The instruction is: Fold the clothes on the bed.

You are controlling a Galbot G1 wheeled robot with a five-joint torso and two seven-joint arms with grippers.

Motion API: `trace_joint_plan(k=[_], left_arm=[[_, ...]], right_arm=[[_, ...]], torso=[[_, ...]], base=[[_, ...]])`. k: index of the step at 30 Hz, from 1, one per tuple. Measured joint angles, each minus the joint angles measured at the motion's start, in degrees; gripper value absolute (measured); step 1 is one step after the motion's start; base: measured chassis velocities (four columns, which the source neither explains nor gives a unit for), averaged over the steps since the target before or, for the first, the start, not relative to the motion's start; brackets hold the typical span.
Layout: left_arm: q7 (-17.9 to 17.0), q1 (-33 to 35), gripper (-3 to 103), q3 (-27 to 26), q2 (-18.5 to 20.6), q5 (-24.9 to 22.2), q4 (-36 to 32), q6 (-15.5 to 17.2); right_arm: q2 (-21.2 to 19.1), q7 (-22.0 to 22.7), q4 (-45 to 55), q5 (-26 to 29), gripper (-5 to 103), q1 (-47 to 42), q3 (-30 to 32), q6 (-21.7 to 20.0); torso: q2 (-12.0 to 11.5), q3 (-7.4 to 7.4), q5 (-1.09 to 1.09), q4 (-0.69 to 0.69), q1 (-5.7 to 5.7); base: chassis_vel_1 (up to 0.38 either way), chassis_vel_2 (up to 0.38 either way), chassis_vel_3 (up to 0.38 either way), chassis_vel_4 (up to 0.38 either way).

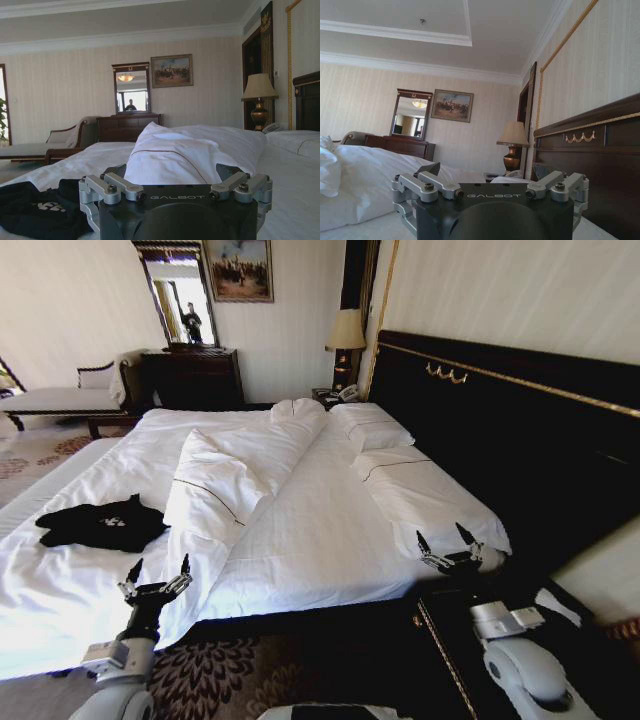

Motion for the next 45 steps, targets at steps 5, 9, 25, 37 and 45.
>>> trace_joint_plan(k=[5,9,25,37,45], left_arm=[[0.0,0.0,100,-0.1,0.2,-0.1,0.0,0.0],[0.0,0.0,100,-0.1,0.2,-0.1,0.0,0.0],[0.0,0.1,100,-0.1,0.1,-0.1,0.0,-0.1],[0.1,0.0,100,0.0,0.0,0.1,0.3,-0.3],[0.1,-0.3,100,0.1,0.1,0.2,0.7,-0.5]], right_arm=[[0.0,-0.2,0.0,-0.7,100,0.0,0.1,0.0],[0.1,-0.2,-0.1,-0.9,100,0.1,0.1,0.0],[0.3,-0.3,-0.4,-1.0,100,0.1,0.0,0.1],[0.6,-0.3,-0.7,-1.0,100,0.1,-0.1,0.2],[1.1,-0.3,-0.9,-1.2,100,0.1,-0.3,0.5]], torso=[[0.0,0.01,0.00,0.01,0.02],[0.0,0.03,0.00,0.02,0.07],[0.0,0.02,0.00,0.01,0.06],[0.0,0.03,0.01,0.02,0.06],[0.0,0.02,-0.04,0.01,0.05]], base=[[0.000,0.000,0.000,0.000],[0.000,0.000,0.000,0.000],[0.035,0.035,-0.036,-0.038],[0.245,0.252,-0.237,-0.239],[0.199,0.181,-0.187,-0.172]])
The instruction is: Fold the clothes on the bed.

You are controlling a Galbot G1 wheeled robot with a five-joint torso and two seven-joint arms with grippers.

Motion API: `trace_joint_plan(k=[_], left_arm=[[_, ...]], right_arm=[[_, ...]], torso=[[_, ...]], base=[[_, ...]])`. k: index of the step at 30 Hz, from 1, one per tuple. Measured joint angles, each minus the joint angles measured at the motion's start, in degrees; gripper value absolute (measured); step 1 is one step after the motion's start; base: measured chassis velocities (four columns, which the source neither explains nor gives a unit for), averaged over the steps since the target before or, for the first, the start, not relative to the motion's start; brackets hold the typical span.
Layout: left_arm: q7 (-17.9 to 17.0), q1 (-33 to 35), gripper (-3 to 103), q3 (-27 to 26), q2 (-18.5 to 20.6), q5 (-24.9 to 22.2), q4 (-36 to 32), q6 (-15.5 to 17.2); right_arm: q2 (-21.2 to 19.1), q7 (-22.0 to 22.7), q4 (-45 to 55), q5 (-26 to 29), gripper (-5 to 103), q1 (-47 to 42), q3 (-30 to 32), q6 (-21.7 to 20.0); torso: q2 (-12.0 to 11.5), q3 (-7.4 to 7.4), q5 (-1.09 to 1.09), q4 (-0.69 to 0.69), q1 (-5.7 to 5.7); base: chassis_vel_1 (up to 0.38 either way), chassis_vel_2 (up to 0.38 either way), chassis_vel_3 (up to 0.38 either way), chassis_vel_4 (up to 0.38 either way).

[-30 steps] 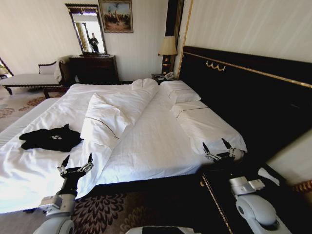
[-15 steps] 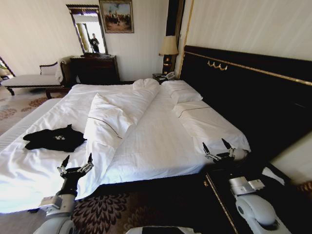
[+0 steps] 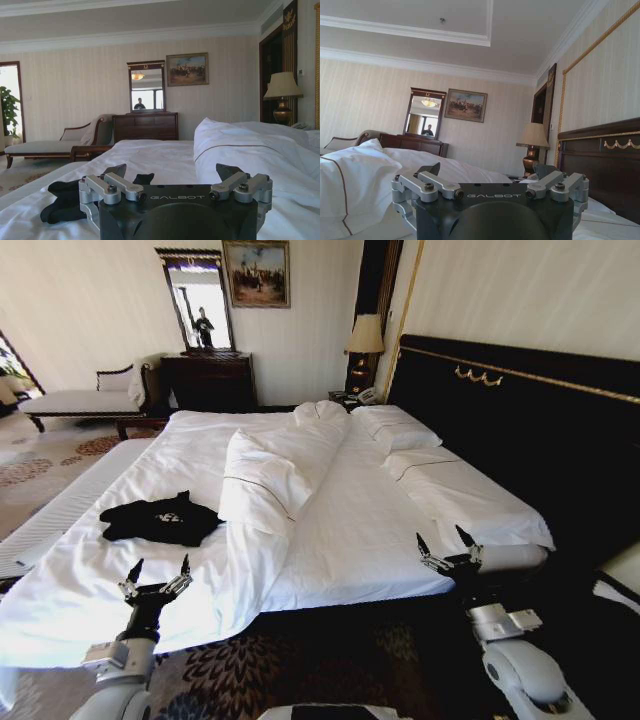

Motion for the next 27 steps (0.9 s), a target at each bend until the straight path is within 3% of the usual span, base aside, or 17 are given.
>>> trace_joint_plan(k=[5,14,27], left_arm=[[0.0,-0.1,100,0.1,0.0,0.0,0.1,0.0],[0.1,-0.1,100,0.1,0.0,0.0,0.1,0.0],[0.1,0.3,100,0.1,-0.4,0.5,-0.2,-0.3]], right_arm=[[0.1,0.0,-0.2,-0.1,100,0.0,0.0,0.0],[0.3,-0.1,-0.3,-0.2,100,0.1,0.0,0.0],[0.7,-0.9,-0.5,-0.8,100,0.3,-0.1,0.2]], torso=[[0.0,0.00,0.11,0.01,0.00],[0.0,0.01,0.01,0.01,0.01],[0.0,0.00,0.05,0.01,0.01]], base=[[0.001,-0.005,-0.012,-0.007],[-0.037,-0.023,0.018,0.004],[0.000,0.000,0.000,0.000]])
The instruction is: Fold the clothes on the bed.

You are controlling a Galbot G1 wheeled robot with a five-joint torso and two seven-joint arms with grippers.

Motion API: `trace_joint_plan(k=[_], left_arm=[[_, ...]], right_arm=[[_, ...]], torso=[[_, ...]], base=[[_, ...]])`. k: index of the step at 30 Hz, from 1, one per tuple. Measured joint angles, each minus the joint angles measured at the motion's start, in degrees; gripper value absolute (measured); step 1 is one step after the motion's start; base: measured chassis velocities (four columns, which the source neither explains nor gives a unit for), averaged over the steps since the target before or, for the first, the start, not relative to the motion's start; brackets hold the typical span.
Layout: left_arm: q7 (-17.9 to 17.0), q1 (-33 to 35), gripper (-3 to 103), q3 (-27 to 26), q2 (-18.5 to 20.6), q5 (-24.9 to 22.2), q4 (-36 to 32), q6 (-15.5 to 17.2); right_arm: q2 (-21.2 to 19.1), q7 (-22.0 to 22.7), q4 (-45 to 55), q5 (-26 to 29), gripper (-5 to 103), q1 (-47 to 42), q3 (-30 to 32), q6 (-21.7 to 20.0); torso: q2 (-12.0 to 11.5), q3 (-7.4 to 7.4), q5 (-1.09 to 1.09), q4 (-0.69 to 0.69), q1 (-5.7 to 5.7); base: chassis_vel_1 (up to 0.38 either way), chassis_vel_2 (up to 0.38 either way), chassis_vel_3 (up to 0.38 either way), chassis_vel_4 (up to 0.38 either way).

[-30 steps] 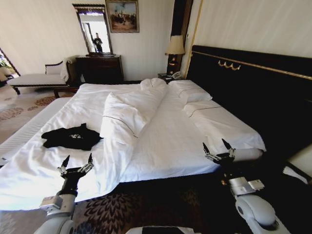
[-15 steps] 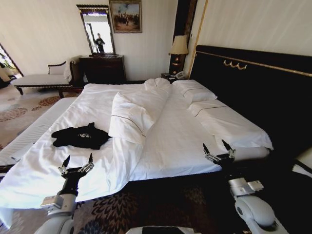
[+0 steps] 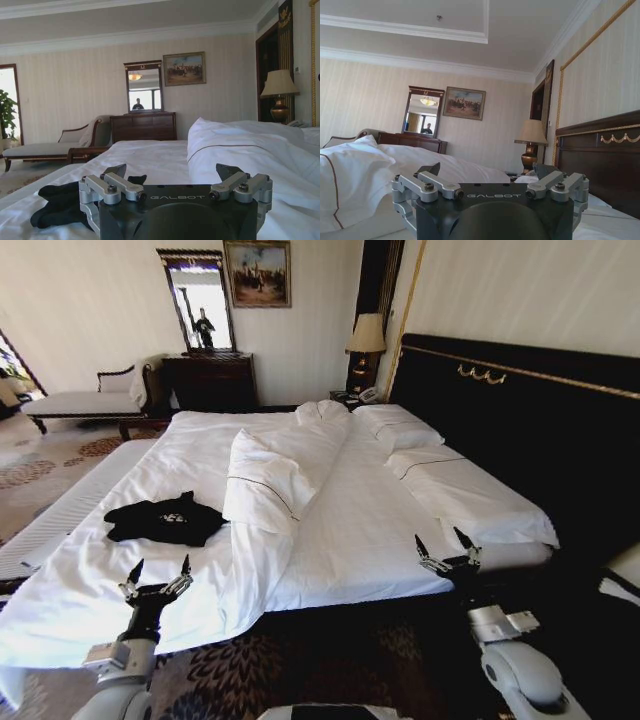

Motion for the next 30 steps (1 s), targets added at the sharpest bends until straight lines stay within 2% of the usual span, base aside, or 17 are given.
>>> trace_joint_plan(k=[30], left_arm=[[0.1,0.4,100,0.0,-0.2,0.3,-0.2,-0.5]], right_arm=[[0.4,1.1,0.5,0.1,100,-0.4,-0.4,1.0]], torso=[[0.0,0.00,-0.01,-0.01,0.00]], base=[[0.000,0.000,0.000,0.000]])
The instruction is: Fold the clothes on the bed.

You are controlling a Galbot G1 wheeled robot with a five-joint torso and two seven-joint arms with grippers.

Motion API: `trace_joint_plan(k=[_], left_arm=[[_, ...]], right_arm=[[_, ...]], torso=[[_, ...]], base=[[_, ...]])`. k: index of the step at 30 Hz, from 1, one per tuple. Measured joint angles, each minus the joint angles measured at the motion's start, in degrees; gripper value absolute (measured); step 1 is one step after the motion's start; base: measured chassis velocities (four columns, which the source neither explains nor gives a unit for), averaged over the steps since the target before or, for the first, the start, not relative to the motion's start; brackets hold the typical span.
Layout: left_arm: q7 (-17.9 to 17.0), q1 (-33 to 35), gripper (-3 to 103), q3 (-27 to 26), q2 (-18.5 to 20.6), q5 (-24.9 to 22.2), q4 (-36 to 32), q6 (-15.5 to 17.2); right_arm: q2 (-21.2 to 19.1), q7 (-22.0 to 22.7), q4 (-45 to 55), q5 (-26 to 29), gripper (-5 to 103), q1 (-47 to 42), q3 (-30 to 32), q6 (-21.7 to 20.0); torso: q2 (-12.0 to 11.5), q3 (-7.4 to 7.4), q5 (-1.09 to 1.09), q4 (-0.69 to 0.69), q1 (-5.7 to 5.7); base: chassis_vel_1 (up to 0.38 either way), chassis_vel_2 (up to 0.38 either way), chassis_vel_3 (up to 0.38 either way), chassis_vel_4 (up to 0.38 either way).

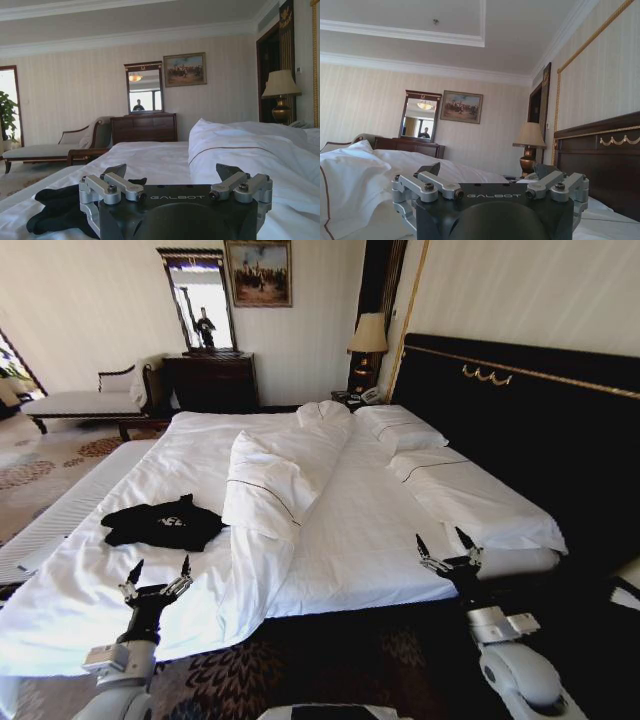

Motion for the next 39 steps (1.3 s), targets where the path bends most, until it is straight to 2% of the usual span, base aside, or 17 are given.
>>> trace_joint_plan(k=[20,24,32,39], left_arm=[[0.0,0.1,100,-0.1,0.4,-0.1,0.0,-0.1],[0.0,0.0,100,-0.2,0.4,-0.1,0.2,-0.1],[0.0,-0.2,100,-0.1,0.5,-0.1,0.5,-0.1],[0.1,-0.4,100,-0.1,0.4,-0.1,0.7,-0.1]], right_arm=[[0.0,-0.2,-0.5,-0.9,100,0.1,-0.2,0.1],[0.0,-0.1,-0.6,-0.3,100,0.3,-0.6,0.2],[0.0,0.0,-1.1,-0.5,100,0.7,-0.7,0.2],[0.0,0.2,-1.3,-0.6,100,0.8,-0.6,-0.2]], torso=[[0.0,0.00,0.01,0.00,0.00],[0.0,0.00,-0.04,0.01,0.00],[0.0,0.00,0.04,0.00,0.00],[0.0,0.00,0.01,0.00,0.00]], base=[[0.026,0.029,-0.030,-0.036],[0.092,0.110,-0.100,-0.089],[0.020,0.027,-0.013,-0.019],[0.000,0.000,0.000,0.000]])
